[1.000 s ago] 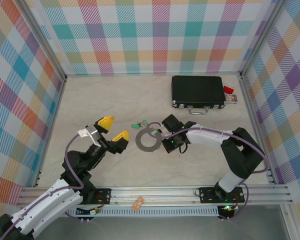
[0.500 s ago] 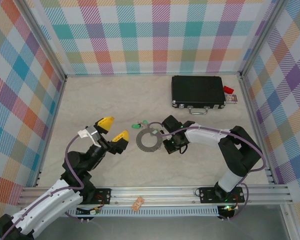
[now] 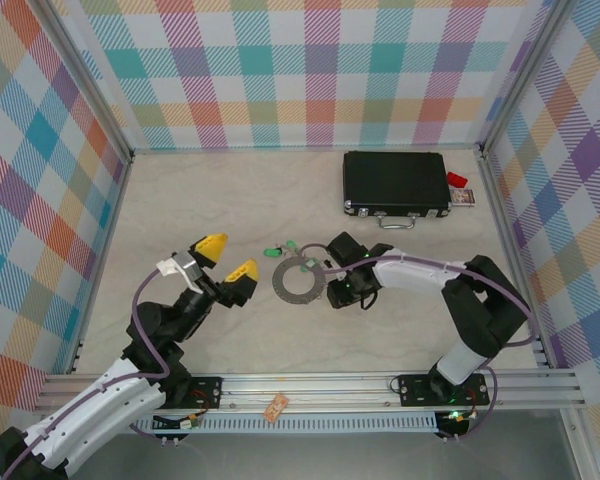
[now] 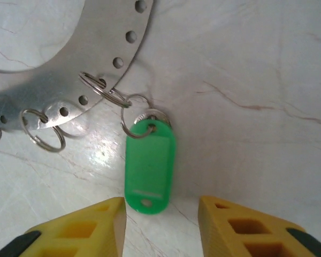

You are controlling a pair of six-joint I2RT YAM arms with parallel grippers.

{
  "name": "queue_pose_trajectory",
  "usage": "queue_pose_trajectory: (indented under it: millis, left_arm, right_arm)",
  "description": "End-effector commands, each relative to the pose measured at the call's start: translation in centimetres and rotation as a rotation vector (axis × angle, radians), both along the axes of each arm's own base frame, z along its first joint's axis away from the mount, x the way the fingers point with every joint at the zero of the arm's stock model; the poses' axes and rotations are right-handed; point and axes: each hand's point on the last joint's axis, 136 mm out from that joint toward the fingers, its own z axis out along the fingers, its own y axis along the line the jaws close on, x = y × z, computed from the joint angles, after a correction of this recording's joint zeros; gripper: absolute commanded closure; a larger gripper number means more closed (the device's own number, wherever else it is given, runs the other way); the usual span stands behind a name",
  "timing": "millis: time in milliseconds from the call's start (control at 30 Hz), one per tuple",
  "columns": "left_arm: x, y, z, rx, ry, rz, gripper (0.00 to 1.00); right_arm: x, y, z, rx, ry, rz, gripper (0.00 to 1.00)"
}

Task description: Put the keys on the keyring

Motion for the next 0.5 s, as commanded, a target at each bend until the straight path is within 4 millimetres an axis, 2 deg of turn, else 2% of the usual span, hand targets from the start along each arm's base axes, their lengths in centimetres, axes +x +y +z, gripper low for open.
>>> queue_pose_trajectory:
  millis: [0,167,267,467]
  left_arm:
    - [1.1,0.4,-0.3,0.01,0.03,0.05,0.0]
    - [3.3,0.8,-1.7,0.041,0.148,0.14,0.0]
    - [5.0,1.3,-3.3,0.092,0.253,0.226,0.0]
    - [8.0,3.7,-7.3,0.22,0.479,0.465,0.0]
  right_arm:
    - [0.5,-0.9,2.3,0.028,-0.067,-0.05,0.57]
    - [2.2,-1.9,6.6,0.109,-0.234,-0.107,0.51]
    - [3.5,-2.9,9.7,0.17,-0.37,-0.147,0.47]
    - [5.9,-7.8,15.0,0.155,-0.693,-0.293,0.09]
